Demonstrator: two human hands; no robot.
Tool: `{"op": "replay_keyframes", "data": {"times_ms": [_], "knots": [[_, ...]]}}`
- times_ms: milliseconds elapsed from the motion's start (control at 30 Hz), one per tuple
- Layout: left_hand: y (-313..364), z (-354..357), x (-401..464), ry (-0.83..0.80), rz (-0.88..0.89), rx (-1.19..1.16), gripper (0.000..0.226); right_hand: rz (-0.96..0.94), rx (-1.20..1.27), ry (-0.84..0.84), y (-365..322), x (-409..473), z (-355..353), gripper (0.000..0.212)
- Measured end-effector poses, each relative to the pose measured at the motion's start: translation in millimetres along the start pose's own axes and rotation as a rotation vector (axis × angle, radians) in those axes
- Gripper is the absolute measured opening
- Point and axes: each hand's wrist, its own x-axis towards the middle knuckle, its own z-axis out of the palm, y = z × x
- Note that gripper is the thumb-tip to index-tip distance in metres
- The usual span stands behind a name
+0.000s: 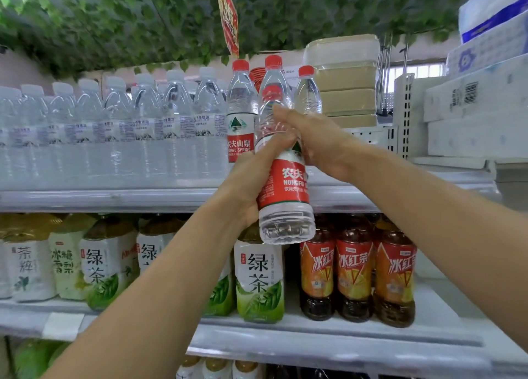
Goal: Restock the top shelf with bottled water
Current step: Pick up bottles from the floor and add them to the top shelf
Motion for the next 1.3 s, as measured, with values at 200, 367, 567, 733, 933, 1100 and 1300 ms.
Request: {"op": "replay_keyframes", "data": {"times_ms": [200,367,567,733,933,1100,1300], "knots": [[2.6,11.6,-6.4,-0.221,-0.075,-0.018,0.070,0.017,-0.022,0.035,0.4,-7.5,-15.5,0.046],[-1.3,18.9,-4.2,-0.250,-0.030,0.035,0.055,-0.087,-0.082,0.159,-3.4,-12.5,-15.1,0.032],[12.0,15.2,14.2,0.050,0.316,0.375,0.033,-0.221,-0.076,0.389,-34.2,8.2,-37.4,0.029],[27.9,-3.5,35.9,0.330,0.744,0.843,0.023,-0.310,-0.255,0.552,-29.8,40.4,-53.3,0.042],[34.7,-14.4,67.5,0.358,0.811,1.233,0.045,-0.186,-0.378,0.528,-4.6,63.7,-49.6,0.076],[17.4,-22.1,82.8,0.352,0.798,1.450,0.074,-0.119,-0.387,0.458,1.7,72.3,-42.3,0.100],[3.3,-29.2,88.2,0.387,0.799,1.505,0.100,0.059,-0.476,0.299,20.1,44.9,-50.5,0.061]]}}
